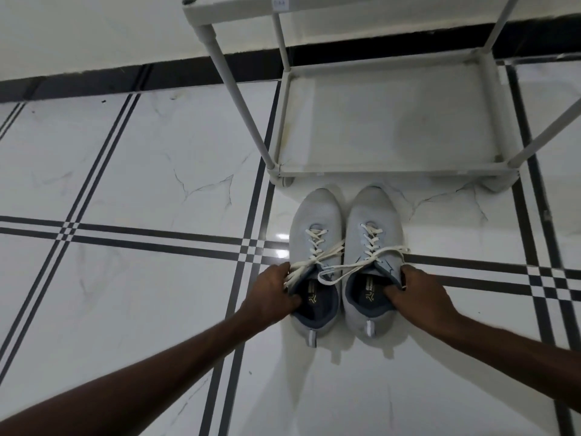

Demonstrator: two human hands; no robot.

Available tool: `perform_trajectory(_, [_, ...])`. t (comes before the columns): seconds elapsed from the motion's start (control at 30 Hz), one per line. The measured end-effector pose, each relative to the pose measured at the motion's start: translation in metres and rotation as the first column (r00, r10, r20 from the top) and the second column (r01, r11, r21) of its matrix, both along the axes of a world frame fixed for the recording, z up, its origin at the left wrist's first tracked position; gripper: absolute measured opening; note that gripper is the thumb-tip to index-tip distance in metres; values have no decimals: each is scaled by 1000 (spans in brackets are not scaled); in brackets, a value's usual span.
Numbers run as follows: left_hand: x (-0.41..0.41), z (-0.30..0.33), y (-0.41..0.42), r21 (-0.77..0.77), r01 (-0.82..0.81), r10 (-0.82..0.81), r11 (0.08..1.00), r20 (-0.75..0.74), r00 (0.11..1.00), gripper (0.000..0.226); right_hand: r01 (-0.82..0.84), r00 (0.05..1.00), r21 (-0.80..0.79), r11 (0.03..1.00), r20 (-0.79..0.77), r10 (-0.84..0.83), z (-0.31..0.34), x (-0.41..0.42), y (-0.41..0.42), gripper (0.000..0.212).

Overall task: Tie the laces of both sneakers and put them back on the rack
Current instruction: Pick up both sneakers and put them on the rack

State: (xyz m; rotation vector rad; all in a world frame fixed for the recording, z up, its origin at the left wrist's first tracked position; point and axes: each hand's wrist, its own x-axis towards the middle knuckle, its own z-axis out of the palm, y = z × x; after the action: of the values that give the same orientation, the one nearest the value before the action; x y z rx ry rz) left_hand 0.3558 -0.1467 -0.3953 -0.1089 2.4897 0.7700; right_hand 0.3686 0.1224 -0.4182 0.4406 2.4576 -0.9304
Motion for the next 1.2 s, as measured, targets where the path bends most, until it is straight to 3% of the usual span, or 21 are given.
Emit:
perform_trajectory(0.1, [-8, 36, 5, 25, 10, -9, 1000, -29, 1000, 35, 16, 1000, 1, 1000, -27, -16, 38, -3, 8, 15])
perform_trajectory(0.2, [-12, 88, 11, 86, 1, -1, 996, -2, 1000, 43, 20, 998, 17, 1000, -54, -19, 92, -3, 14, 16])
perform_trajectory(0.4, [-7, 218, 26, 173, -86, 85, 981, 14, 996, 47, 20, 999, 9, 1000, -40, -19, 234, 8, 34, 10])
perform_trajectory(0.5, [4, 286, 35, 189, -120, 116, 975, 32, 993, 48, 0, 1000, 15, 1000, -17, 0, 298, 24, 41, 18])
perform_trajectory(0.77, [43, 449, 60, 212, -139, 123, 967, 89, 988, 36, -13, 999, -31, 999, 30, 14, 453, 63, 68, 15])
perform_trajectory(1.0, [14, 558, 89, 221, -116, 120, 968, -4, 993, 37, 5, 993, -31, 1000, -117, -9, 560, 29, 100, 11])
perform_trajectory(1.2, [-57, 609, 108, 218, -83, 112, 972, -124, 986, 42, 41, 971, -30, 999, -233, -47, 610, -40, 117, 7])
